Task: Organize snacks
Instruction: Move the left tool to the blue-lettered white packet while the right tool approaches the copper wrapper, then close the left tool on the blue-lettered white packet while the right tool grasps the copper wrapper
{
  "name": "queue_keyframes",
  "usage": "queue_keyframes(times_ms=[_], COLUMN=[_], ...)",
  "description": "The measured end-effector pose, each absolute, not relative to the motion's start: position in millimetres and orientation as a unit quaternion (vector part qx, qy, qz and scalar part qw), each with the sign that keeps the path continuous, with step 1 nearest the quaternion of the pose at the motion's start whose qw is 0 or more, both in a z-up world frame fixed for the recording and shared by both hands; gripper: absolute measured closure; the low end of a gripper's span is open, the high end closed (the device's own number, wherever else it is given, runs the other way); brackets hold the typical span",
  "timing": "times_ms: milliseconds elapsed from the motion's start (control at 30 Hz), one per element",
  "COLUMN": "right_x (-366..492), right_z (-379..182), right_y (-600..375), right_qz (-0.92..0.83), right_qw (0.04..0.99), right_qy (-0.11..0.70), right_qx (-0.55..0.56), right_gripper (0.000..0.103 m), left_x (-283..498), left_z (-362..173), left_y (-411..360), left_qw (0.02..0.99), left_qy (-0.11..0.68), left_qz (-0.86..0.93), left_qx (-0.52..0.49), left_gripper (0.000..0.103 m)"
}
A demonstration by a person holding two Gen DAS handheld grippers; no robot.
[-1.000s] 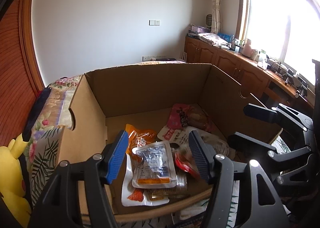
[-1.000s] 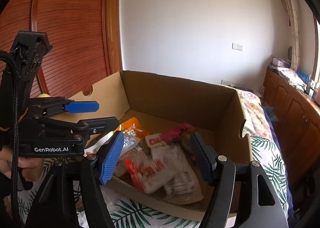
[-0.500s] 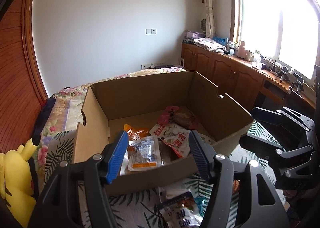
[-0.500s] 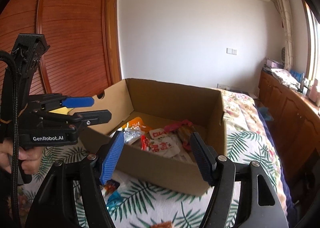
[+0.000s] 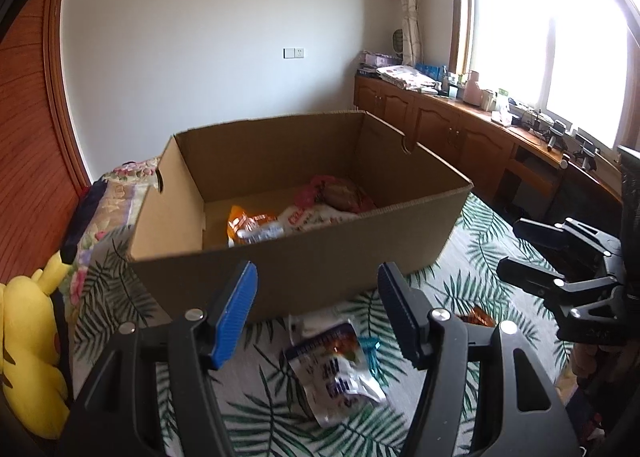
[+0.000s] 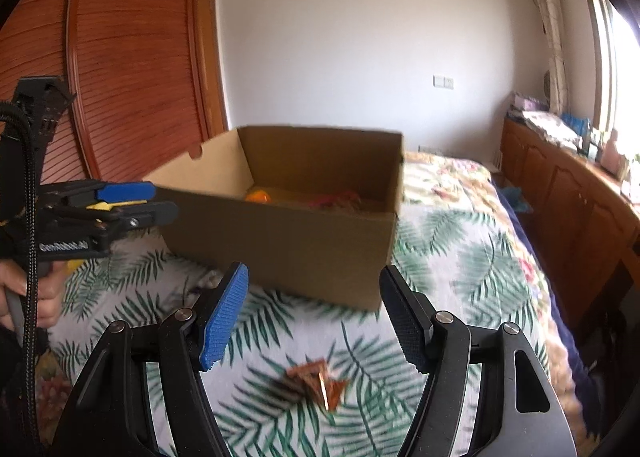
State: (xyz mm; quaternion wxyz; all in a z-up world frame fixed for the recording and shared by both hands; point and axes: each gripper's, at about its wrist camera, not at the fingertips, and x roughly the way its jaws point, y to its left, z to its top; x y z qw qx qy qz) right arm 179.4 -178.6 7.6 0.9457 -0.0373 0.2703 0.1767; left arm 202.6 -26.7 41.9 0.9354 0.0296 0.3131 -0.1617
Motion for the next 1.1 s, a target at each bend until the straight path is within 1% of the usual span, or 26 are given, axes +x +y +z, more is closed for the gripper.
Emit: queue_keyframes(times_ms=[267, 500, 633, 800, 867, 900, 1100], right_x=[171.7, 185.6, 192.0, 193.5, 194.1, 194.3, 194.4], right_z=[-35.5, -56.2, -57.6, -59.7, -63.0, -64.8, -73.1], right_y=[-188.5, -183.4, -176.4, -163.7, -160.3, -159.4, -165.8], right_qz=[0.170, 0.184, 0.195, 0.221, 0.222, 0.223, 0.214], right_qw=[0.931, 0.916, 0.911, 0.900, 0.896, 0.894, 0.888], right_qy=[0.322, 0.353, 0.359, 0.368, 0.374, 0.378, 0.393], right_qx=[-0.031, -0.043, -0.054, -0.073, -0.085, -0.091, -0.105], right_gripper=[0.034, 0.037, 0.041, 0.051, 0.052, 0.055, 0.056], left_x=[193.3, 191.7, 191.5, 190.2, 189.4, 189.1, 189.3], left_z=[0.1, -29.6, -38.8, -45.8, -47.5, -48.2, -48.3], left_y=[-26.5, -25.7, -23.7, -23.5, -23.3, -20.8, -21.3], left_qw=[0.924, 0.914, 0.911, 0.908, 0.908, 0.907, 0.908], left_qy=[0.347, 0.377, 0.384, 0.390, 0.392, 0.392, 0.389], left_qz=[-0.159, -0.152, -0.151, -0.150, -0.151, -0.152, -0.155], left_qx=[0.027, 0.019, 0.015, 0.012, 0.010, 0.009, 0.007], left_gripper=[0.040, 0.039, 0.040, 0.040, 0.040, 0.039, 0.039])
